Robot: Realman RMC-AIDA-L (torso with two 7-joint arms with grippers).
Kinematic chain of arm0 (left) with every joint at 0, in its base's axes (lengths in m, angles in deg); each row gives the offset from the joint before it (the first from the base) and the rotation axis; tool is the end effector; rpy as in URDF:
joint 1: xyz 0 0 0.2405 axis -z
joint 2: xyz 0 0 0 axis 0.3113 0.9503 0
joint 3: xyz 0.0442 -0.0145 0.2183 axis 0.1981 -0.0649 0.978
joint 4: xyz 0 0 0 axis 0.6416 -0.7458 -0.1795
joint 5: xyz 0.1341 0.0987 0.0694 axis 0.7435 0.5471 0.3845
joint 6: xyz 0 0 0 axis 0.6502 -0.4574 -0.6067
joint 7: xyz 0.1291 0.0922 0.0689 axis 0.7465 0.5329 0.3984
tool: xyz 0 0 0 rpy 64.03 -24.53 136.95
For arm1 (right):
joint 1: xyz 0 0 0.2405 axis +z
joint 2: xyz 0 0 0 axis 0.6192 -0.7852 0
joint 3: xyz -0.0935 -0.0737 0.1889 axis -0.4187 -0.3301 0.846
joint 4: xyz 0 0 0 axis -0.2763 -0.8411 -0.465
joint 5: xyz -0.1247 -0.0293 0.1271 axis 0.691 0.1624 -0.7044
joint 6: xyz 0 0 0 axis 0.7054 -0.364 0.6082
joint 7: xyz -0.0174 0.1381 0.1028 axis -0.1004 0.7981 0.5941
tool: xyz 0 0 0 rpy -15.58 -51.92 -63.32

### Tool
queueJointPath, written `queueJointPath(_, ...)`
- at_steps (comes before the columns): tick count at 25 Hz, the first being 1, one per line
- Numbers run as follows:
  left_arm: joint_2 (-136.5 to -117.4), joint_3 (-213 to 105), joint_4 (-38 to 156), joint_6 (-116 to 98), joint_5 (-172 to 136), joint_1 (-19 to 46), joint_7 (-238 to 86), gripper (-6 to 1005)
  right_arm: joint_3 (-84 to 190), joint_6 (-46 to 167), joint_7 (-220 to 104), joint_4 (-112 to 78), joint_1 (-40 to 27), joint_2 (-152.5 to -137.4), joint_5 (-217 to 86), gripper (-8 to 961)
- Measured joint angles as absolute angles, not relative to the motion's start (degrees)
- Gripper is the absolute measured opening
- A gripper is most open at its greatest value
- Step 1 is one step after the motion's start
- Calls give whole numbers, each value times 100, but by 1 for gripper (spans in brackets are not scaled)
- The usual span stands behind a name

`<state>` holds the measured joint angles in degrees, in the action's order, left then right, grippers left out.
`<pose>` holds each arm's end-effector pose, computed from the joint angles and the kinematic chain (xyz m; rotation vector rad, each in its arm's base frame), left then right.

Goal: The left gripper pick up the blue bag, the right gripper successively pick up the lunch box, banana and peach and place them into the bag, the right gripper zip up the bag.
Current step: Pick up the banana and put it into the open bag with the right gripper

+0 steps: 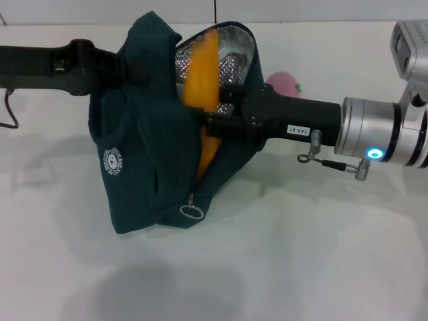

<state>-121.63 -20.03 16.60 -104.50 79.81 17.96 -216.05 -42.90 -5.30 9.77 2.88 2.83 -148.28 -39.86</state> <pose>-0.1679 0.3189 0.0656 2.4373 1.6737 0.8122 0.0935 0.3136 -0.0651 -2.7647 0.5725 1.2003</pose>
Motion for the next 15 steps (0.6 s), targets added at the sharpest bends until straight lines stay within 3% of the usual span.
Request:
queueJointPath(1,-12161,-2003,1660,-10450,7981,1805,-21611,38,-4291,-529,991,288,283,-14827,-3981,551)
queueJointPath(7,-12150,-2003,1659,-10450,7981,1831,-21621,38,-4285,-488,1053,287,302,-14811,-3974,792)
queueJointPath(15,-12151,-2003,1659,-10441,7981,1830,-21631,38,-3847,-475,1340,299,316,-14758,-3975,858)
